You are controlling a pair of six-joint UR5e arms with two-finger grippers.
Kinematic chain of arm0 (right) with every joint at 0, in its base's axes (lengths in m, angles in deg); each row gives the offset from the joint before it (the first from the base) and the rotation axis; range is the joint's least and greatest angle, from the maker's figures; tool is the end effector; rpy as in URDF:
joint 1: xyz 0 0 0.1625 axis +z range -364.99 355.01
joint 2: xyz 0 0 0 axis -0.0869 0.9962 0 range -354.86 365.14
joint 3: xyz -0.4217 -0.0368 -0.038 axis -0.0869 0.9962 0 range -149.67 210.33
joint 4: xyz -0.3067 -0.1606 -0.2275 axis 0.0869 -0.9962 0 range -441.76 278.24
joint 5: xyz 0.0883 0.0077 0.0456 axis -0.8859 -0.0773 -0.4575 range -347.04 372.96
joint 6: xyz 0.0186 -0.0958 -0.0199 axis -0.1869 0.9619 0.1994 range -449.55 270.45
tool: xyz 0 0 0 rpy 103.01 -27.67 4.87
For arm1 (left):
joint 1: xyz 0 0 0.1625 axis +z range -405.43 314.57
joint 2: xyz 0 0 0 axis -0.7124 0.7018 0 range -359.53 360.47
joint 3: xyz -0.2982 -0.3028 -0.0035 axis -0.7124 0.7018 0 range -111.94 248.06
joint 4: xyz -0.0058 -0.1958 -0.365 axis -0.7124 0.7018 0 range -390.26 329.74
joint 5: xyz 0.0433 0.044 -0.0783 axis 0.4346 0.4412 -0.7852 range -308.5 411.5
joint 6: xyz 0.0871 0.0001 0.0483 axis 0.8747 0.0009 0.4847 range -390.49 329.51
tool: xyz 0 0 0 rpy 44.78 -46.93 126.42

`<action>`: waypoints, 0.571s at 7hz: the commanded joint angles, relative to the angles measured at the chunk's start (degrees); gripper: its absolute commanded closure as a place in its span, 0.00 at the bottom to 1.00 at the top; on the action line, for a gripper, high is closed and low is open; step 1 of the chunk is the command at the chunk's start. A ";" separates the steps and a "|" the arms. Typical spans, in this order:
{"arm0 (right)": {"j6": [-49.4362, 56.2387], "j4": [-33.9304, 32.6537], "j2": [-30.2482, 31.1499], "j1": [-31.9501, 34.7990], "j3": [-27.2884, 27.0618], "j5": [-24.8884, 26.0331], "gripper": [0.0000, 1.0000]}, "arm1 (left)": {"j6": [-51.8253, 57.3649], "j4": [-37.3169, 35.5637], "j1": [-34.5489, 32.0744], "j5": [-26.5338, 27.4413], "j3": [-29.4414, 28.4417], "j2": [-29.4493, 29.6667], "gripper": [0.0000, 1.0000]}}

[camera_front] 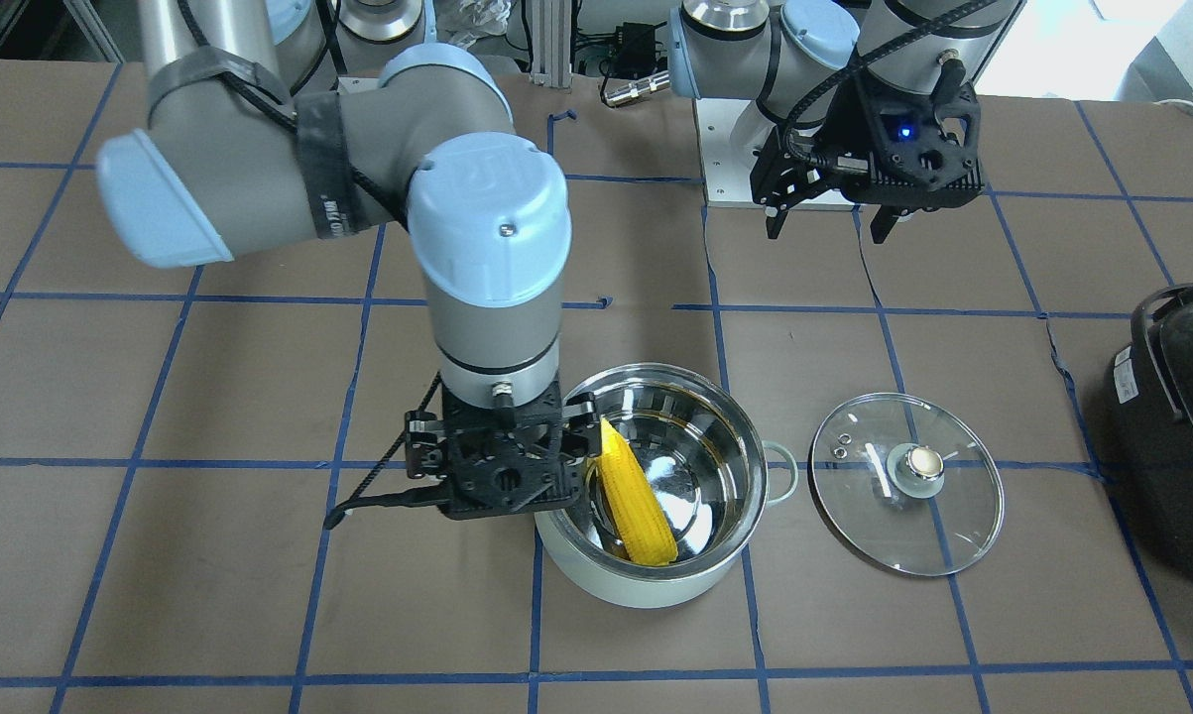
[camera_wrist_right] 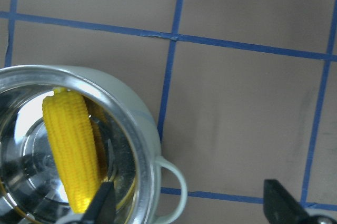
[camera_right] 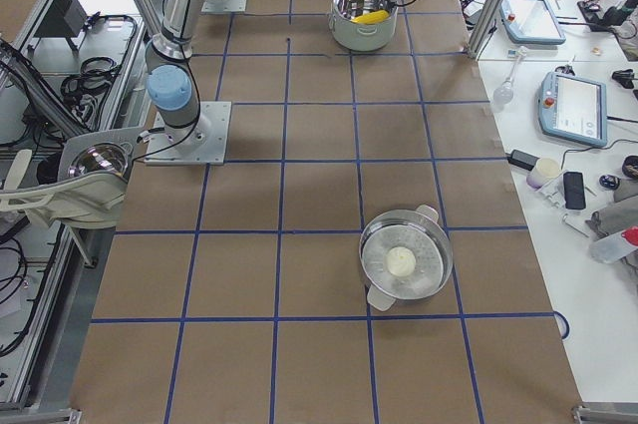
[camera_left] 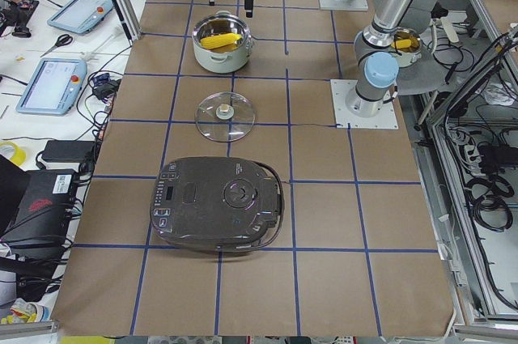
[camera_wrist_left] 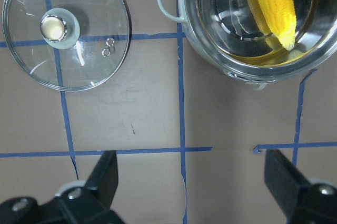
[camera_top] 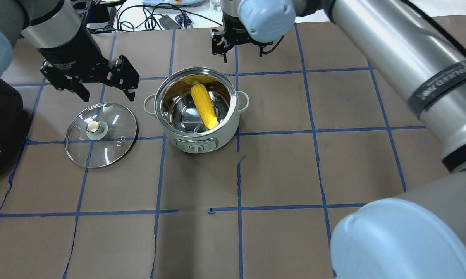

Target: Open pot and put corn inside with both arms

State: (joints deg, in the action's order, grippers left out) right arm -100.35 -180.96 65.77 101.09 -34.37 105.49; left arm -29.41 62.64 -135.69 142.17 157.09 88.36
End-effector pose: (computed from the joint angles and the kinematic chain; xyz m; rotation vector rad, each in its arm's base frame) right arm 0.3199 -0.6444 0.4150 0.1401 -3.1127 0.1518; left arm -0.1343 -0.4754 0.5090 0.0365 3.1298 -0.0045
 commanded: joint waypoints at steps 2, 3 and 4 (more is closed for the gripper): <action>5.65 2.16 12.52 -11.90 -14.08 -0.25 0.00 | -0.03 0.00 0.00 0.04 -0.08 0.00 0.00; 9.27 0.77 17.18 -14.55 -20.06 -0.16 0.00 | -0.03 0.00 0.00 -0.05 -0.08 0.00 0.00; 9.66 1.45 20.89 -15.53 -22.91 0.62 0.00 | -0.03 0.00 0.00 0.12 0.00 -0.09 0.00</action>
State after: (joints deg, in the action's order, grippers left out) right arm -92.74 -179.62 81.60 87.74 -52.26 105.52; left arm -29.44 62.64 -135.69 142.21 157.02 88.33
